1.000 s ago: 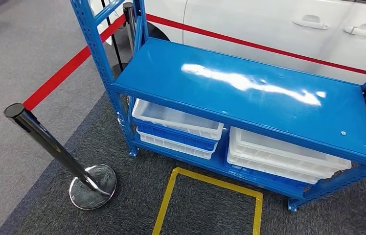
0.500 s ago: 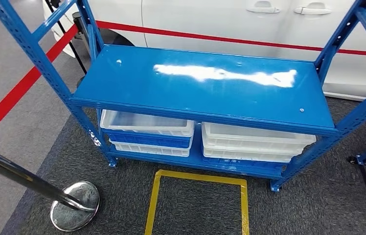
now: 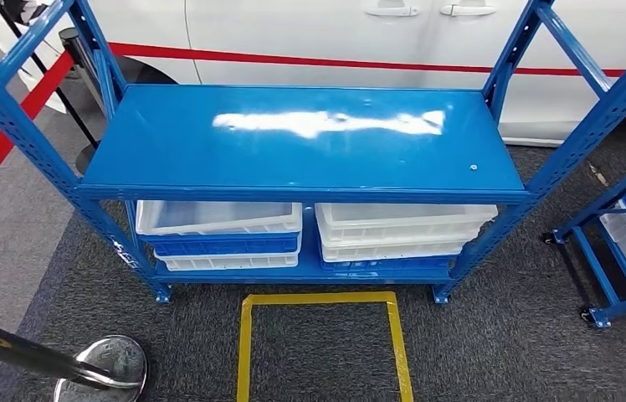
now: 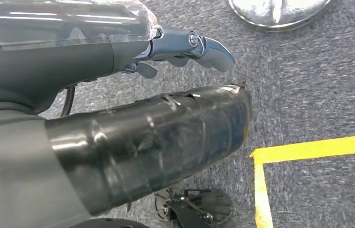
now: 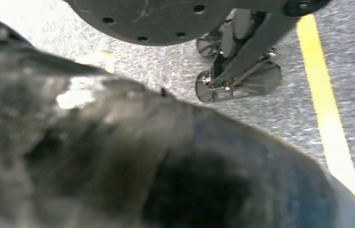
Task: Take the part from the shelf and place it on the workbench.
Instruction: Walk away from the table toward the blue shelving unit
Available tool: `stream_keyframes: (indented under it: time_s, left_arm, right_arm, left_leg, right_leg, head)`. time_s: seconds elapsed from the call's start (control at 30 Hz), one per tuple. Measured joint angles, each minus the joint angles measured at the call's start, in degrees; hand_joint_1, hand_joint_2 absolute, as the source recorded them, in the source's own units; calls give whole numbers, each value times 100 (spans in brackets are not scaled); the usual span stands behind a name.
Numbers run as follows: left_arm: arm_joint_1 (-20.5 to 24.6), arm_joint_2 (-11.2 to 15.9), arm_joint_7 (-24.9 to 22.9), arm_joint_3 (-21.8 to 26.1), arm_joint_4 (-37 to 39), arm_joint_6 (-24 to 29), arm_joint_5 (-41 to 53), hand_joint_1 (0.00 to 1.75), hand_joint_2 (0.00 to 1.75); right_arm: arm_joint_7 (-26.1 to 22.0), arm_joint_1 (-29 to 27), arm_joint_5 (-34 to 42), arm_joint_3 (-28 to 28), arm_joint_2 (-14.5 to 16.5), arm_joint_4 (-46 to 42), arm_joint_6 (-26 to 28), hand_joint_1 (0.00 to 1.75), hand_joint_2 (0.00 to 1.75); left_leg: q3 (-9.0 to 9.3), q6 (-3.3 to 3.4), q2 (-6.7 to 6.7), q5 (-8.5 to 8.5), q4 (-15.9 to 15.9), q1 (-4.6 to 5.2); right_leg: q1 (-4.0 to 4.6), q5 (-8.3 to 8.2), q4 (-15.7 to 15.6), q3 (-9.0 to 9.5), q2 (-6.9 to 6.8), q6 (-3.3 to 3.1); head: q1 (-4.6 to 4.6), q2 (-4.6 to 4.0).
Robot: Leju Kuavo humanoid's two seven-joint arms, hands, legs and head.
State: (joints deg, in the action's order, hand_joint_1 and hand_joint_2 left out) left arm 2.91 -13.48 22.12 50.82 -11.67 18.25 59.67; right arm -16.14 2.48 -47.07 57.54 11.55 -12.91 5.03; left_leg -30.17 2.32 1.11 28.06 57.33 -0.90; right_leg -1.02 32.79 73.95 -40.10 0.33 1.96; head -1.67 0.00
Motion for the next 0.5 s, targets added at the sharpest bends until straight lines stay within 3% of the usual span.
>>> stream_keyframes:
  time_s: [0.07, 0.13, 0.17, 0.27, 0.3, 0.37, 0.43, 0.47, 0.5]
  left_arm:
    - [11, -1, 0, 0, 0, -2, 17, 0, 175]
    - [16, -1, 1, 0, 0, -13, 42, 0, 175]
    - [18, -1, 1, -1, 0, -27, 59, 0, 175]
    - [29, -1, 14, -4, 0, -80, 109, 0, 175]
    - [31, 0, 19, -5, 0, -88, 125, 0, 175]
    - [28, 2, 20, -6, 0, -88, 148, 0, 175]
    - [20, 4, 21, -7, 0, -87, 158, 0, 175]
    - [14, 5, 23, -7, 0, -87, 161, 0, 175]
    - [9, 6, 25, -7, 0, -87, 161, 0, 175]
  right_arm:
    - [50, -1, -28, 1, 1, 1, 18, 0, 0]
    - [141, 10, -72, -1, 1, 2, 53, 0, 0]
    - [194, 16, -96, -2, 1, 3, 71, 0, 0]
    - [315, 22, -140, -3, 4, 10, 103, 0, 131]
    - [343, 23, -152, -3, 7, 11, 107, 0, 175]
    - [381, 27, -190, -3, 12, 16, 110, 0, 175]
    - [400, 28, -230, -4, 12, 21, 101, 0, 175]
    - [405, 27, -242, -5, 12, 23, 95, 0, 175]
    - [412, 27, -248, -7, 13, 25, 89, 0, 175]
  left_leg:
    - [20, -23, 31, 19, 10, 0]
    - [28, -76, 49, 46, 35, 21]
    - [28, -106, 56, 53, 37, 29]
    - [37, -194, 58, 77, 42, 33]
    - [0, -221, 37, 155, 137, 30]
    - [-244, -264, -27, 479, 668, 16]
    - [-615, -296, -56, 793, 1420, 13]
    - [-723, -304, -58, 812, 1624, 12]
    - [-733, -307, -58, 714, 1615, 11]
  right_leg:
    - [-7, -365, -727, 400, -38, -27]
    - [24, -551, -1356, 727, -78, -83]
    - [43, -550, -1471, 778, -87, -111]
    - [39, -563, -1529, 796, -65, -197]
    - [24, -580, -1557, 808, -62, -236]
    - [7, -603, -1590, 813, -59, -297]
    - [13, -604, -1580, 799, -43, -323]
    - [16, -600, -1570, 798, -31, -326]
    - [17, -594, -1557, 798, -18, -325]
  head:
    - [-1, 0]
    - [3, 0]
    - [5, 0]
    - [8, 0]
    - [12, 0]
    - [20, 0]
    - [24, 0]
    - [25, 0]
    - [25, 0]
